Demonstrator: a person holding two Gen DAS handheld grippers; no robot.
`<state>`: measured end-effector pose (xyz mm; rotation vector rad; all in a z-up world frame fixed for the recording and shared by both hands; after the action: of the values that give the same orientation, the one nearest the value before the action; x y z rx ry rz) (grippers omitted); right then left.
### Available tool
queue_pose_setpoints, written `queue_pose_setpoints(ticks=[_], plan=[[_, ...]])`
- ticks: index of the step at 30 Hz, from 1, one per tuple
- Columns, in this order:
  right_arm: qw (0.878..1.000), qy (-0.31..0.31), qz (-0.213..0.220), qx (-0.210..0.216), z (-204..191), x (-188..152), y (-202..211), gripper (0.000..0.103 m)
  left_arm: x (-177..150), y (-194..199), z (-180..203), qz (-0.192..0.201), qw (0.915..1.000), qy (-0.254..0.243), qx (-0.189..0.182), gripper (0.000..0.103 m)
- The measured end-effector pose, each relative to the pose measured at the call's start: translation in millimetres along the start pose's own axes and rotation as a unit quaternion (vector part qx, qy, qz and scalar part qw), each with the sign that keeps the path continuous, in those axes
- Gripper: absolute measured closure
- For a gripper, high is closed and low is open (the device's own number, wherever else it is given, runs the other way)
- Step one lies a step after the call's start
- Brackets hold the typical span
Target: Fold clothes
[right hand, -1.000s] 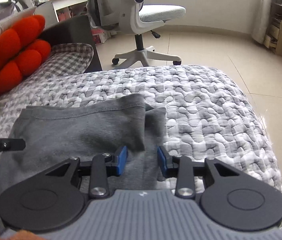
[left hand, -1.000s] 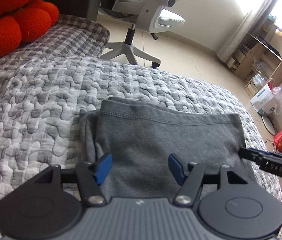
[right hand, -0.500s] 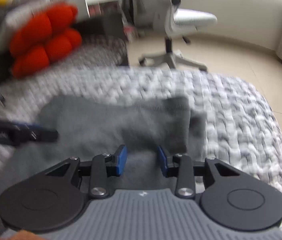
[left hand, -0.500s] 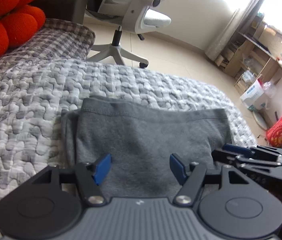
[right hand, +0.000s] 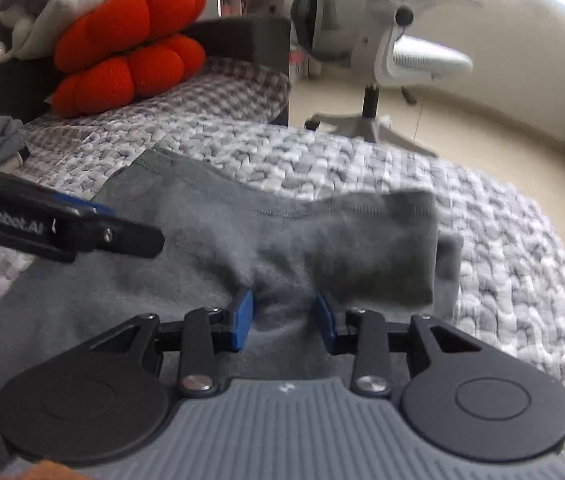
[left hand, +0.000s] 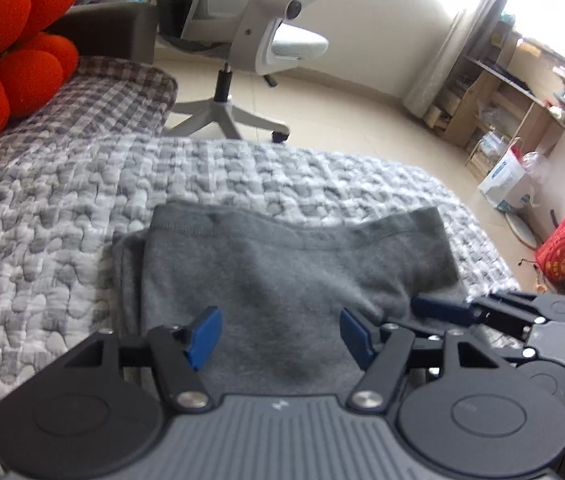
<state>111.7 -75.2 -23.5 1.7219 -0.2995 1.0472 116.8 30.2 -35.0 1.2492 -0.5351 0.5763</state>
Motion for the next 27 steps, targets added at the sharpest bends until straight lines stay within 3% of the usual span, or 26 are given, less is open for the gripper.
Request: queue_pose_setpoints(ticks=[6,12,27], plan=[[1.0,0.003,-0.019,-0.003,-4.1,-10.5,-0.7,0.065,0.2,16.1,4.5,0.021,0.9996,0.007,-0.018,0.036],[1.0,-0.003,-0.026,0.0,-6.5,-13.5,4.3,0.065,-15.8,-5.0,2.3,-0.022,0.9997,-0.006,0.011,0.036],[1.0,0.005,-0.03,0.007,-13.7,-17.1,5.2,0.061,-13.2,-1.4,-1.4,-0.024,0.9997,0.004,0.008,0.036]])
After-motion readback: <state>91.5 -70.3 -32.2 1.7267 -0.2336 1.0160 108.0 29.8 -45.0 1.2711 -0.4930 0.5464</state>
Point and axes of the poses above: each gripper's, at about its wrist camera, not at the fingertips, and y roughly against the way its jaws point, z to its right, x to its top, the point moved 9 cm from there along -y, roughly the way its jaws point
